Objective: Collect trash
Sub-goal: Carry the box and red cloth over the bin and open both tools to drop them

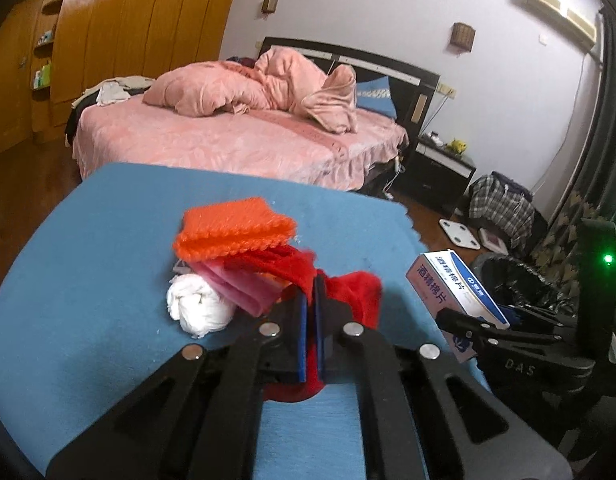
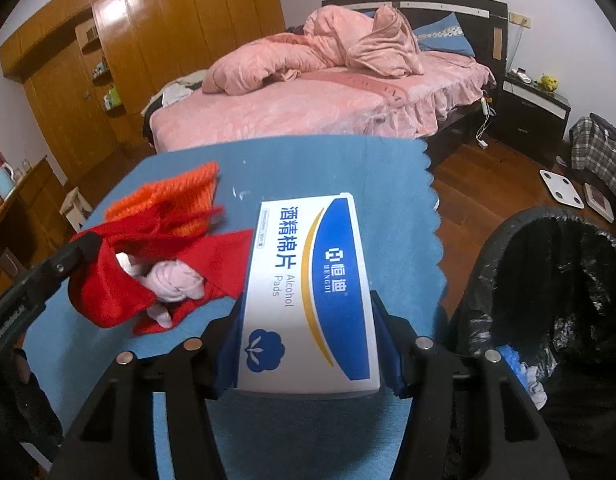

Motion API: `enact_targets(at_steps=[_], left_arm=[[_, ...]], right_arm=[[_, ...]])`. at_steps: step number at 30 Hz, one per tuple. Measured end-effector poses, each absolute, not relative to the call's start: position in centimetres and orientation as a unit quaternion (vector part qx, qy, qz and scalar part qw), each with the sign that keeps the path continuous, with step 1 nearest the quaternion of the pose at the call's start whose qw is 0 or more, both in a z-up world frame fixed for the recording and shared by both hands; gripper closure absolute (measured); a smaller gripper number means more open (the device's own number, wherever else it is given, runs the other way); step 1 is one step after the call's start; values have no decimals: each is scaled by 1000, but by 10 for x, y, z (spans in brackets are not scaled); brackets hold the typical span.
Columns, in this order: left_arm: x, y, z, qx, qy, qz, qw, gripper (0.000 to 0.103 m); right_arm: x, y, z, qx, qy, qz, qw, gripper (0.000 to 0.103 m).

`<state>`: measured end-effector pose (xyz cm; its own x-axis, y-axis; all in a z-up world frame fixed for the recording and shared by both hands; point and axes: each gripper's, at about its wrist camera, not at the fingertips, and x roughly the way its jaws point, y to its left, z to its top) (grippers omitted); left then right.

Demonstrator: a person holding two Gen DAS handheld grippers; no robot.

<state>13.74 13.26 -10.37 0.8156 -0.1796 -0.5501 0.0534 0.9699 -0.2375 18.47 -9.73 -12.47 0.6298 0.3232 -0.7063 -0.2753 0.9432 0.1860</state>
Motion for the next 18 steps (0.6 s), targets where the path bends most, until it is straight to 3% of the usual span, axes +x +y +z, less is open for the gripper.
enact_targets(at_steps=[18], left_arm=[[111,67,-56,-86,247,-147,954,101]], right_arm=[[155,-161,-74,47,354,134,924,47]])
